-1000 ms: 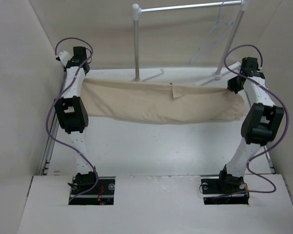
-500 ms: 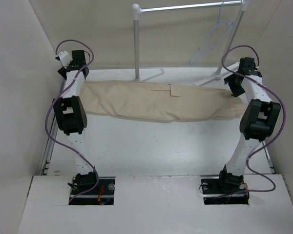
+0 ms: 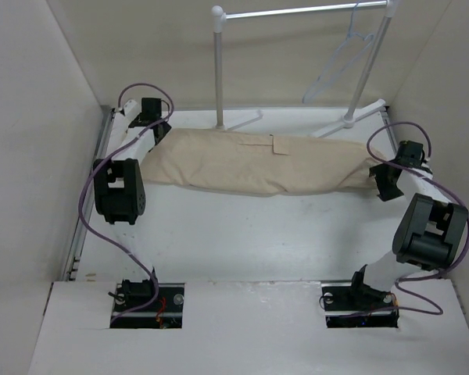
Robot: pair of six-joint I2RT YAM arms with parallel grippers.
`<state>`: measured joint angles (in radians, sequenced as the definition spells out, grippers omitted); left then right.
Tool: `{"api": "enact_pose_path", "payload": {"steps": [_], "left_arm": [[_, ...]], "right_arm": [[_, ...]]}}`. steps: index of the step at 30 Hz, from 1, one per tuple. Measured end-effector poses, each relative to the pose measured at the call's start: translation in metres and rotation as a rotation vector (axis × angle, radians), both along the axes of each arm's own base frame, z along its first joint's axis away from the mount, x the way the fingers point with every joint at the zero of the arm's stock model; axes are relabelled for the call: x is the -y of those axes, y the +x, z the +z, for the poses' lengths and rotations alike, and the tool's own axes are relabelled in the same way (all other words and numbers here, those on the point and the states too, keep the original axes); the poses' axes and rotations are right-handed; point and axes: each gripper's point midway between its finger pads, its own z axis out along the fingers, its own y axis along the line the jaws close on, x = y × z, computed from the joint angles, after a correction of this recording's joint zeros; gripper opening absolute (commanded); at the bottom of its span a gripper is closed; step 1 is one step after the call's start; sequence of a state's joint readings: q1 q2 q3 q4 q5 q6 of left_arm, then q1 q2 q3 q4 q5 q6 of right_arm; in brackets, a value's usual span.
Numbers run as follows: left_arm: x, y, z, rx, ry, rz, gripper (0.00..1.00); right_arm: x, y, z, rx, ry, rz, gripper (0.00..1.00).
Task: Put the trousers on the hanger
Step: Fold the trousers at the center of the board.
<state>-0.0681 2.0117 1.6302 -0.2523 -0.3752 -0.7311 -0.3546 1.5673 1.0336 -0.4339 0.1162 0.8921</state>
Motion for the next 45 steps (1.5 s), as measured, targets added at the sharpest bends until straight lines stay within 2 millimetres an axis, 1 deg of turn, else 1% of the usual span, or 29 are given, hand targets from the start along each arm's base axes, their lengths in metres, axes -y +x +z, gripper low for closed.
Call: {"api": "enact_pose_path", "payload": {"steps": [2,3,6,8,9,10,13,14,16,17,19,22,24,27,30,32,34,37,38,40,41,43,45], "left_arm": [[-0.022,0.0,-0.029,-0.046,-0.045,0.049,0.59],[-0.033,-0.001,-0.042,-0.066,-0.063,0.075,0.59],[-0.063,-0.007,-0.072,-0.114,-0.097,0.15,0.58],[-0.075,-0.011,-0.089,-0.143,-0.108,0.182,0.58],[-0.078,-0.01,-0.089,-0.135,-0.11,0.192,0.58],[-0.079,-0.009,-0.089,-0.133,-0.116,0.195,0.58],[-0.083,-0.012,-0.09,-0.122,-0.113,0.204,0.58],[-0.083,-0.013,-0.09,-0.116,-0.112,0.205,0.58],[-0.085,-0.02,-0.09,-0.112,-0.108,0.212,0.58],[-0.087,-0.025,-0.09,-0.111,-0.106,0.217,0.58],[-0.093,-0.038,-0.09,-0.12,-0.099,0.234,0.58],[-0.101,-0.067,-0.092,-0.146,-0.079,0.267,0.58],[-0.103,-0.089,-0.094,-0.174,-0.067,0.283,0.58],[-0.1,-0.122,-0.096,-0.214,-0.06,0.287,0.57],[-0.087,-0.156,-0.098,-0.251,-0.05,0.27,0.57],[-0.07,-0.181,-0.1,-0.282,-0.032,0.238,0.57],[-0.042,-0.208,-0.101,-0.316,-0.011,0.17,0.57],[0.017,-0.239,-0.097,-0.332,0.003,0.017,0.57],[0.039,-0.248,-0.093,-0.328,0.0,-0.041,0.58],[0.077,-0.26,-0.086,-0.309,-0.012,-0.137,0.58],[0.094,-0.264,-0.083,-0.3,-0.022,-0.175,0.58],[0.112,-0.273,-0.078,-0.297,-0.039,-0.214,0.58],[0.113,-0.278,-0.068,-0.287,-0.056,-0.207,0.59]], "right_arm": [[-0.001,-0.007,-0.015,-0.034,0.031,-0.006,0.72],[0.0,-0.005,-0.02,-0.038,0.042,-0.006,0.72],[0.0,0.005,-0.032,-0.034,0.068,0.002,0.71],[0.0,0.014,-0.042,-0.042,0.089,-0.002,0.69],[0.001,0.019,-0.046,-0.045,0.096,-0.003,0.64],[0.003,0.024,-0.047,-0.041,0.102,-0.004,0.5],[0.005,0.041,-0.042,-0.007,0.114,-0.007,0.19],[0.005,0.044,-0.041,-0.002,0.117,-0.008,0.12],[0.005,0.044,-0.039,0.003,0.12,-0.016,0.06],[0.005,0.041,-0.039,0.004,0.117,-0.02,0.04],[0.004,0.028,-0.036,0.002,0.101,-0.033,0.04],[0.004,-0.004,-0.019,0.011,0.058,-0.061,0.03],[0.008,-0.024,0.001,0.042,0.018,-0.087,0.03],[0.018,-0.046,0.044,0.133,-0.053,-0.13,0.03],[0.027,-0.06,0.085,0.229,-0.125,-0.153,0.04],[0.027,-0.07,0.107,0.272,-0.17,-0.158,0.04],[0.025,-0.076,0.128,0.305,-0.204,-0.151,0.04],[0.018,-0.082,0.161,0.352,-0.255,-0.119,0.05],[0.014,-0.082,0.173,0.37,-0.27,-0.102,0.06],[0.003,-0.08,0.2,0.414,-0.3,-0.054,0.06],[-0.003,-0.079,0.212,0.436,-0.312,-0.029,0.06],[-0.021,-0.075,0.244,0.492,-0.335,0.043,0.06],[-0.045,-0.07,0.274,0.557,-0.346,0.131,0.06]]}}
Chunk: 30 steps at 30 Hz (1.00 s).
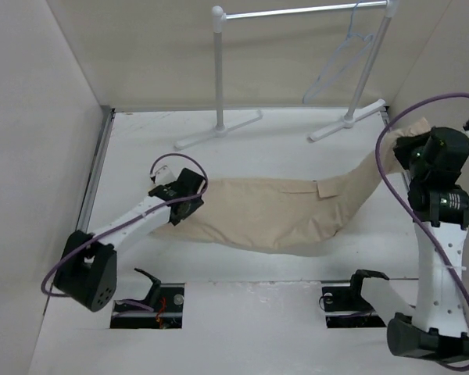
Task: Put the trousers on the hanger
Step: Fold the trousers at the center of the board.
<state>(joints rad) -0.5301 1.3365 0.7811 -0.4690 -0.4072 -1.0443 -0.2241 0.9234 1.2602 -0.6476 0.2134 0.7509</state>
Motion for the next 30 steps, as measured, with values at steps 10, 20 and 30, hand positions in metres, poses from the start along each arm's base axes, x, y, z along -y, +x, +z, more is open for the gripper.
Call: {"api": "enact_pose_path", "payload": {"steps": [10,20,30], "left_arm": [[-0.106,0.012,0.152,0.409,-0.121,0.321,0.6],[-0.199,-0.029,0.165,0.434,-0.099,0.639,0.6],[-0.212,-0.015,0.223,0.553,-0.08,0.626,0.6]], "right_arm": [[-0.246,0.005,0.075,0.109,-0.068,0.693,0.08],[-0.532,0.013,-0.015,-0.063,-0.247,1.097,0.21],[-0.636,-0.095,-0.197,-0.413,-0.354,1.433,0.69]]}}
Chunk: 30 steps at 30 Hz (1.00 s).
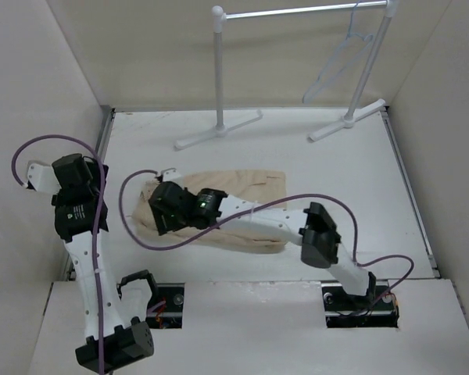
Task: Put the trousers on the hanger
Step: Fold the trousers at the center of the board, then pick up the hanger from the clothesline.
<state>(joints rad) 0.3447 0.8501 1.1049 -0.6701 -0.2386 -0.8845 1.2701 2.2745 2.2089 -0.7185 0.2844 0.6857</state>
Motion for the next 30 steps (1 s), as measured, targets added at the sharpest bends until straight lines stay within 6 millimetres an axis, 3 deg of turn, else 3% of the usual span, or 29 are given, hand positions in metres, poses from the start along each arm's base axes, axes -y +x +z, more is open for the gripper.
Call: {"api": "enact_pose_path", "payload": {"steps": [2,4,5,8,9,11,12,13,15,16,19,22,27,30], "left_arm": [[0.004,0.005,-0.005,-0.016,0.001,-0.024,0.6],[0.013,0.012,-0.016,-0.037,-0.003,-0.062,0.6],[0.019,0.016,-0.027,-0.06,-0.008,-0.088,0.6],[0.053,0.031,-0.067,-0.157,-0.024,-0.213,0.59],[0.069,0.035,-0.082,-0.195,-0.026,-0.27,0.59],[0.104,0.04,-0.113,-0.267,-0.024,-0.38,0.59],[0.121,0.039,-0.129,-0.305,-0.018,-0.432,0.59],[0.138,0.036,-0.143,-0.337,-0.009,-0.484,0.59],[0.165,0.028,-0.163,-0.389,0.014,-0.565,0.59],[0.177,0.024,-0.172,-0.41,0.029,-0.603,0.59],[0.193,0.015,-0.193,-0.454,0.055,-0.644,0.59],[0.177,0.007,-0.215,-0.49,0.065,-0.587,0.59],[0.133,-0.013,-0.252,-0.581,0.046,-0.443,0.59],[0.121,-0.016,-0.259,-0.581,0.029,-0.395,0.59]], "right_arm": [[0.036,0.009,0.0,-0.03,-0.02,-0.028,0.67],[0.086,0.033,0.017,-0.047,0.005,-0.102,0.61],[0.116,0.052,0.032,-0.043,0.039,-0.158,0.54],[0.21,0.104,0.075,0.013,0.167,-0.35,0.17],[0.242,0.113,0.082,0.034,0.197,-0.412,0.12],[0.288,0.112,0.08,0.046,0.23,-0.491,0.11],[0.304,0.104,0.068,0.033,0.226,-0.508,0.15],[0.316,0.095,0.053,0.014,0.217,-0.517,0.19],[0.338,0.075,0.012,-0.059,0.171,-0.531,0.42],[0.349,0.065,-0.012,-0.105,0.143,-0.541,0.47],[0.375,0.034,-0.064,-0.231,0.083,-0.574,0.41],[0.38,0.01,-0.085,-0.307,0.091,-0.568,0.28],[0.364,-0.009,-0.105,-0.399,0.134,-0.531,0.28],[0.362,-0.016,-0.129,-0.468,0.106,-0.539,0.22]]}}
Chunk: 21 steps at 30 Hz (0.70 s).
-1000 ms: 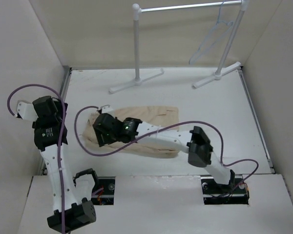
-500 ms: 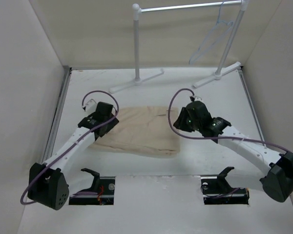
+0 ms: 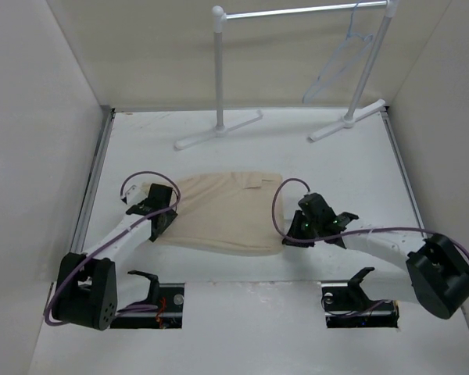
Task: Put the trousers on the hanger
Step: Pick up the hanger from the clothesline.
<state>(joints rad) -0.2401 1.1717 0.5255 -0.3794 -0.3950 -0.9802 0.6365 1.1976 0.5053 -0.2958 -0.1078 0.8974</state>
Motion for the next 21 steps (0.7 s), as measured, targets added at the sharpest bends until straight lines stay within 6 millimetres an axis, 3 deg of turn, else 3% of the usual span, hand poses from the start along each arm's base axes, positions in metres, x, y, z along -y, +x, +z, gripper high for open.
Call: {"api": "enact_pose_path", "payload": {"steps": [2,5,8,10,14,16,18,20,21], "left_arm": [[-0.004,0.0,0.001,0.012,-0.01,0.019,0.59],[-0.01,-0.002,0.006,0.031,-0.024,0.049,0.59],[-0.013,-0.001,0.021,0.068,-0.032,0.058,0.58],[-0.009,0.005,0.038,0.099,-0.037,0.044,0.57],[0.016,0.039,0.091,0.226,-0.063,-0.037,0.46],[0.034,0.056,0.115,0.285,-0.077,-0.089,0.27],[0.054,0.07,0.13,0.319,-0.088,-0.14,0.12],[0.078,0.082,0.135,0.331,-0.088,-0.202,0.08],[0.089,0.085,0.134,0.327,-0.089,-0.232,0.07]], "right_arm": [[-0.002,-0.004,-0.011,-0.047,0.002,-0.006,0.17],[-0.004,-0.004,-0.01,-0.045,0.008,-0.005,0.21],[0.004,-0.006,-0.002,-0.031,-0.02,-0.015,0.43],[0.011,-0.001,0.015,0.007,-0.038,-0.025,0.54],[0.018,0.041,0.088,0.18,-0.008,-0.065,0.61],[0.023,0.072,0.135,0.293,0.02,-0.1,0.59],[0.033,0.103,0.181,0.401,0.034,-0.141,0.39],[0.044,0.137,0.226,0.5,0.044,-0.186,0.14],[0.049,0.153,0.247,0.547,0.05,-0.208,0.09]]}}
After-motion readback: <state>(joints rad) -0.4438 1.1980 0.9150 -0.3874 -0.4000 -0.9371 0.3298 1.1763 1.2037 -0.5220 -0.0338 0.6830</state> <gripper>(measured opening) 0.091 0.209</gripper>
